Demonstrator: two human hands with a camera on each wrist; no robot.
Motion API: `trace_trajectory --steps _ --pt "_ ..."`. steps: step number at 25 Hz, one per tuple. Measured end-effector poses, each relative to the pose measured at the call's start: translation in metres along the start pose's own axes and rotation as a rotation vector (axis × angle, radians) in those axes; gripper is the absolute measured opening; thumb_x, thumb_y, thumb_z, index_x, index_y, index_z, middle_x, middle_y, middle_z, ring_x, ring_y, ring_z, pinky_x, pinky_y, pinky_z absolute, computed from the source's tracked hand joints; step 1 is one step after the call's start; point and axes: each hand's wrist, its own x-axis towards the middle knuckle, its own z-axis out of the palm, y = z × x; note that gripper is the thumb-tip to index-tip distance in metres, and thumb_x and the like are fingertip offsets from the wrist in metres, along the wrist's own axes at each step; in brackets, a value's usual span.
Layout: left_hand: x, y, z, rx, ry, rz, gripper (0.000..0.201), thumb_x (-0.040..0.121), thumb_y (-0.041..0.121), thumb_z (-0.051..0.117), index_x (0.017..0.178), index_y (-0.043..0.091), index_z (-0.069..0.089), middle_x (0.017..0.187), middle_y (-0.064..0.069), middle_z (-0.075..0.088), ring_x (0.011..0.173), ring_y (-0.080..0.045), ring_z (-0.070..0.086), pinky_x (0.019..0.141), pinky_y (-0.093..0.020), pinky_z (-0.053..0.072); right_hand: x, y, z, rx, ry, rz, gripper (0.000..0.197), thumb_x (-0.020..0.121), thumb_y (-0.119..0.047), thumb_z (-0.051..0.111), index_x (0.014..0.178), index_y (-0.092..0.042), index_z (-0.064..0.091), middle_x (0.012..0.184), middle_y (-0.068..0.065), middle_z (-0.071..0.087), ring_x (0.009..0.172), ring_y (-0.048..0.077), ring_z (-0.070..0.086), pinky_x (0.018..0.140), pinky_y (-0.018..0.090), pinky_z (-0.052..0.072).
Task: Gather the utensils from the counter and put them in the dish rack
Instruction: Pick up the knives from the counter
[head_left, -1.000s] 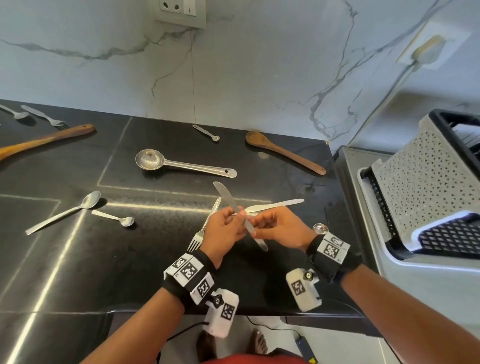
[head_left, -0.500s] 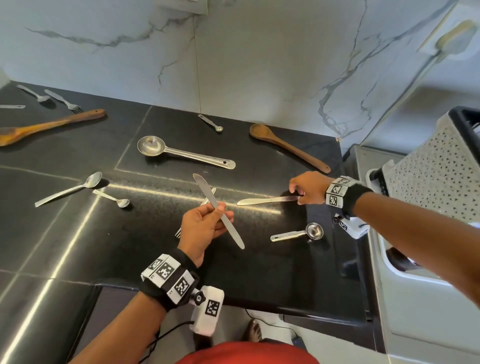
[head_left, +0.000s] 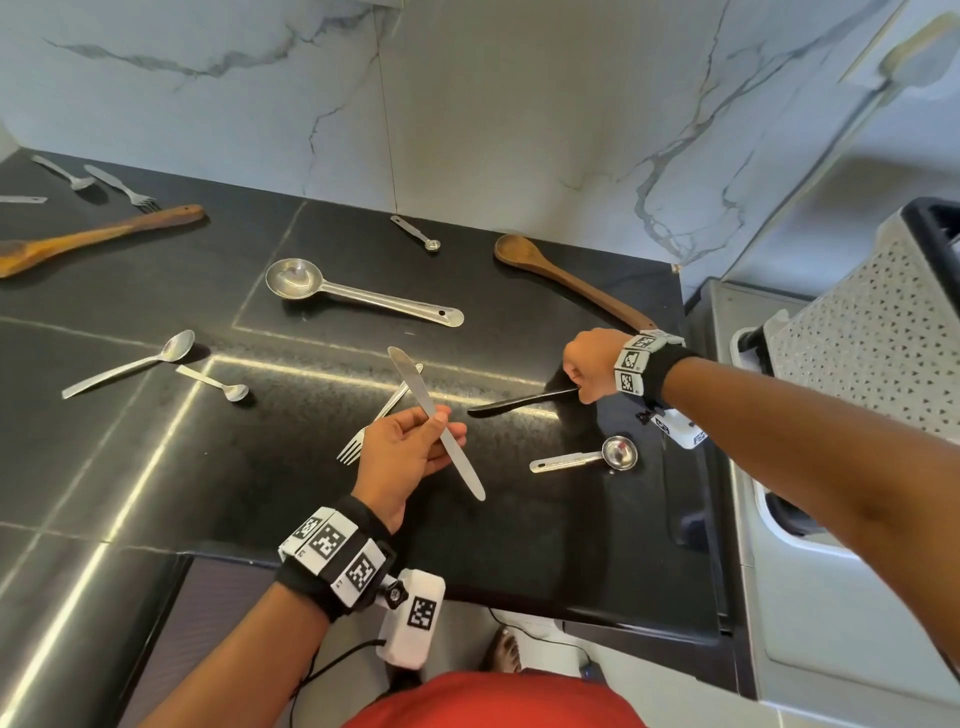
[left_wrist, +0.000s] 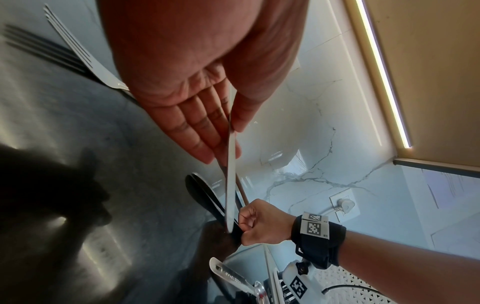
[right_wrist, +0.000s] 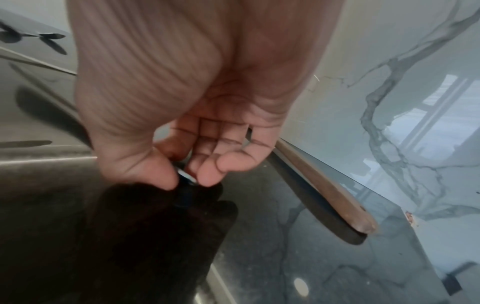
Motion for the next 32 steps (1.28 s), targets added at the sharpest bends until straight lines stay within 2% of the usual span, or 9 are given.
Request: trace_trajectory --steps 5,8,10,12,15,20,24,28,32 --pt "-0.002 0.001 -0.005 0.004 -0.014 0.001 0.016 0.095 0.016 0.060 0.108 0.011 0.069 0.098 -0.015 0.077 0.096 -0.025 0.074 0.087 -0.039 0.059 -0.005 0.000 0.011 0.059 0.060 0.016 0.015 0.070 -0.027 0.068 0.070 -0.027 0.052 0.071 -0.007 0.058 0.069 0.018 0.058 0.058 0.032 0.047" --pt "-0.001 0.002 -0.011 0.009 -0.024 -0.005 0.017 0.095 0.015 0.060 0.110 0.010 0.068 0.098 -0.014 0.077 0.096 -0.024 0.074 0.087 -0.038 0.059 -0.011 0.005 0.020 0.223 0.118 0.017 0.011 0.076 -0.031 0.069 0.079 -0.035 0.060 0.073 -0.014 0.059 0.076 0.017 0.063 0.070 0.036 0.054" --pt "-0.001 0.003 -0.015 0.009 -0.024 -0.015 0.017 0.096 0.014 0.058 0.111 0.010 0.067 0.099 -0.014 0.077 0.096 -0.024 0.074 0.086 -0.037 0.059 -0.015 0.007 0.024 0.394 0.140 0.008 0.006 0.083 -0.032 0.070 0.088 -0.029 0.073 0.078 -0.014 0.065 0.081 0.015 0.065 0.077 0.033 0.051" --pt "-0.001 0.002 -0.018 0.004 -0.029 -0.030 0.018 0.098 0.014 0.056 0.112 0.010 0.066 0.100 -0.014 0.076 0.095 -0.024 0.074 0.085 -0.037 0.060 -0.024 0.002 0.021 0.580 0.206 -0.021 0.014 0.087 -0.035 0.072 0.090 -0.023 0.079 0.080 -0.011 0.071 0.077 0.011 0.066 0.074 0.025 0.046" --pt "0.001 0.002 -0.021 0.001 -0.043 -0.040 0.020 0.099 0.014 0.054 0.116 0.009 0.064 0.103 -0.014 0.075 0.096 -0.025 0.074 0.083 -0.036 0.059 -0.045 -0.016 0.000 0.818 0.476 -0.021 0.012 0.087 -0.033 0.073 0.086 -0.023 0.079 0.082 -0.009 0.074 0.075 0.002 0.066 0.070 0.017 0.046" --pt "0.004 0.008 -0.027 -0.021 -0.075 -0.018 0.022 0.099 0.014 0.054 0.117 0.006 0.064 0.106 -0.018 0.073 0.097 -0.026 0.073 0.081 -0.035 0.059 -0.087 -0.056 -0.044 1.221 0.893 0.053 0.014 0.087 -0.028 0.074 0.078 -0.018 0.077 0.072 0.009 0.073 0.064 0.012 0.063 0.064 0.022 0.051" --pt "-0.001 0.012 -0.025 -0.093 -0.129 -0.041 0.026 0.099 0.023 0.054 0.116 0.004 0.062 0.107 -0.019 0.073 0.098 -0.028 0.073 0.083 -0.038 0.059 -0.095 -0.110 -0.041 1.710 1.105 0.232 0.014 0.089 -0.015 0.072 0.078 -0.007 0.075 0.065 0.006 0.068 0.057 0.011 0.062 0.056 0.018 0.053" --pt "-0.002 0.018 -0.023 -0.191 -0.170 -0.074 0.038 0.101 0.036 0.048 0.116 0.004 0.060 0.108 -0.020 0.073 0.100 -0.029 0.073 0.085 -0.040 0.057 -0.098 -0.147 -0.028 2.182 1.110 0.360 0.007 0.086 -0.001 0.070 0.082 -0.007 0.071 0.065 0.004 0.069 0.058 0.012 0.065 0.057 0.019 0.058" --pt "0.000 0.026 -0.018 -0.245 -0.197 -0.052 0.036 0.100 0.038 0.048 0.112 0.007 0.061 0.109 -0.019 0.073 0.102 -0.030 0.072 0.089 -0.041 0.057 -0.098 -0.182 -0.007 2.119 1.027 0.302 0.010 0.085 0.005 0.069 0.083 -0.004 0.072 0.066 0.008 0.070 0.056 0.015 0.065 0.059 0.021 0.058"
